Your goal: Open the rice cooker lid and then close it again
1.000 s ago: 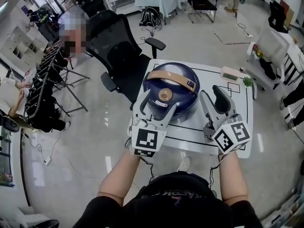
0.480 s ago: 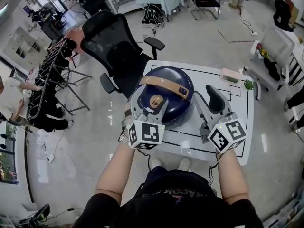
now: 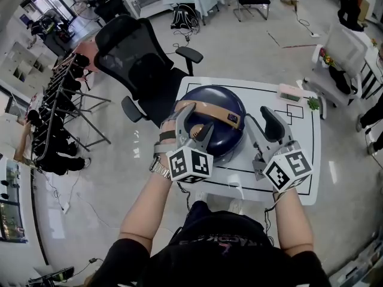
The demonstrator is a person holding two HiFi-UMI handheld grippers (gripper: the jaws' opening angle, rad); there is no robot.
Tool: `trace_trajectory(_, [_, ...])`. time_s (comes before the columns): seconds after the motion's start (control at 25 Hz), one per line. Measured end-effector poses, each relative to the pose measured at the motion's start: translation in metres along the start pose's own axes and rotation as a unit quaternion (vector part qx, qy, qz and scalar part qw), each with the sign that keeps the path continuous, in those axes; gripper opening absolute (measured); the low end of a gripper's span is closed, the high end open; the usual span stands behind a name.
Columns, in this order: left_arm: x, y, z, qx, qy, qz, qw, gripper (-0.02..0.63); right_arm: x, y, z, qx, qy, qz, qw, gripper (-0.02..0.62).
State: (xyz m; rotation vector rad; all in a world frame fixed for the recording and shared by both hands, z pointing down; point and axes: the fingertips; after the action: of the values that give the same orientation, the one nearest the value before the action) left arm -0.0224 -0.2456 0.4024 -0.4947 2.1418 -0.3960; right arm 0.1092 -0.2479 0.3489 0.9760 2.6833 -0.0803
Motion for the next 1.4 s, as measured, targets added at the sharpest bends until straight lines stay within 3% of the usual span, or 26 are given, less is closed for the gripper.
trace_trajectory(0.64, [-0.005,-0.033,0.001,-0.053,-0.105,-0.084,0.9895,0.276,0.007,-0.018,-0.014,-0.009,-0.003,-0.091,0.996,0.202])
trace_trajectory(0.88, [-0.009,-0.038,0.003,-0.068,-0.122,-0.110,0.9841,0.256,0.010,-0.020,-0.022,0.001,0.005,-0.117,0.993,0.200])
trace_trajectory(1.08, [-0.013,-0.043,0.003,-0.083,-0.129,-0.128,0.9798,0.247,0.009,-0.021,-0.028,0.012,0.009,-0.136,0.991,0.126])
trace_trajectory(1.2, [-0.013,-0.046,0.003,-0.092,-0.129,-0.137,0.9778,0.244,0.009,-0.024,-0.031,0.020,0.015,-0.147,0.989,0.016])
trace_trajectory(1.4, [-0.015,-0.049,0.002,-0.104,-0.132,-0.150,0.9742,0.229,0.014,-0.033,-0.039,0.035,0.021,-0.144,0.989,0.002])
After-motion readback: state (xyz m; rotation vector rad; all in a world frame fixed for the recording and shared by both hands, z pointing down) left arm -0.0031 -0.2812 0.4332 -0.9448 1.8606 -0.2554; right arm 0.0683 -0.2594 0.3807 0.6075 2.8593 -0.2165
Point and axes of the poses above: the fingertips, and each gripper's own axes: y backward along the fingers, x to its left, z out of its top, and after that the axes turned 7 degrees about -z, right-handed
